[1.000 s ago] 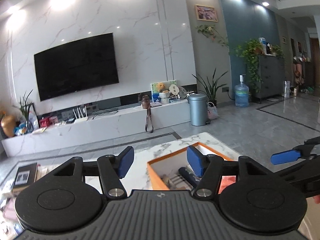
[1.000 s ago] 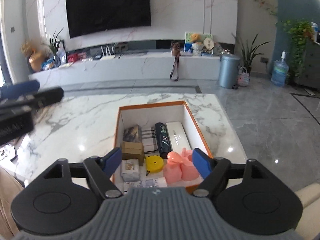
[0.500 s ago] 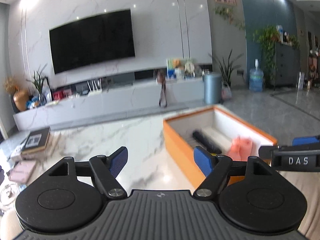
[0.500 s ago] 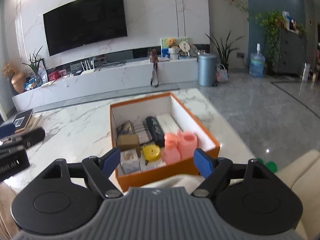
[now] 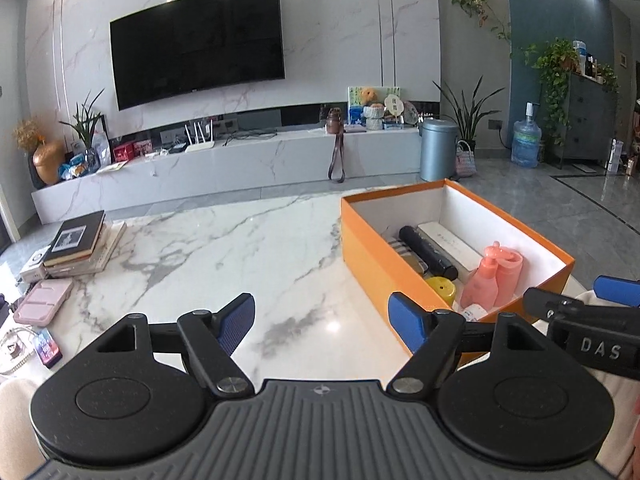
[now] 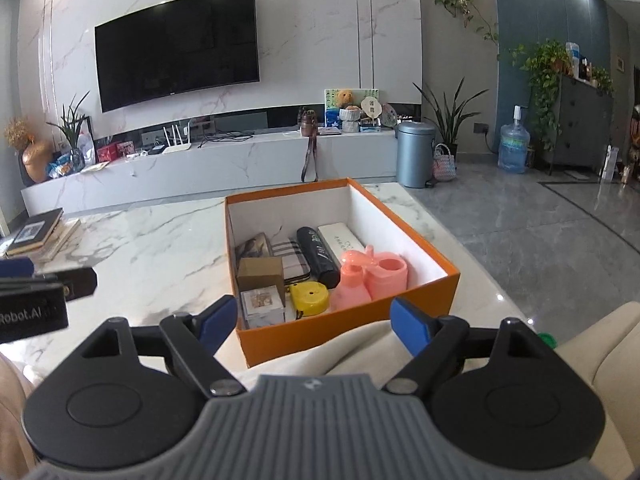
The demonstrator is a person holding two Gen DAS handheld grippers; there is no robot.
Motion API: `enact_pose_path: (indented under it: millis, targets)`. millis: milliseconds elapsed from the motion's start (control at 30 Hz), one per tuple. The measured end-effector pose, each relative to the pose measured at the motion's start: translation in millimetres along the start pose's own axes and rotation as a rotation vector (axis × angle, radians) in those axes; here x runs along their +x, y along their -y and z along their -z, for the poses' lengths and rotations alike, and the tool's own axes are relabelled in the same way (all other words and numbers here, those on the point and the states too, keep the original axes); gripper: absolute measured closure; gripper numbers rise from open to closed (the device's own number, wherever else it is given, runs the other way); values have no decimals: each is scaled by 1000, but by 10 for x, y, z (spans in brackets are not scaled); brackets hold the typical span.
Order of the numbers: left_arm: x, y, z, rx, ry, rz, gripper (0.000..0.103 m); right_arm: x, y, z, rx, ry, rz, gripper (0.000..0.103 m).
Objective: Organize rigid objects
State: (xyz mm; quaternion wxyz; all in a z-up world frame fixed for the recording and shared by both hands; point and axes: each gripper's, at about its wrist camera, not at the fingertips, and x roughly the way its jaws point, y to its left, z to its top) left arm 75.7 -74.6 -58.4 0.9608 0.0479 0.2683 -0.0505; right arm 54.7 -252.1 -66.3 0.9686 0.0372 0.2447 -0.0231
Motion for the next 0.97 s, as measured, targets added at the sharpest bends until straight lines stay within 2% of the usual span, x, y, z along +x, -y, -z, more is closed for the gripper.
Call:
enact_pose_path:
  millis: [300, 967]
  targets:
    - [16, 28, 43, 13, -21, 5, 14, 36, 2, 21, 1, 1, -7, 19]
    - [-39, 42, 36, 25, -11, 8, 13, 38, 12, 22, 2, 1, -8, 19]
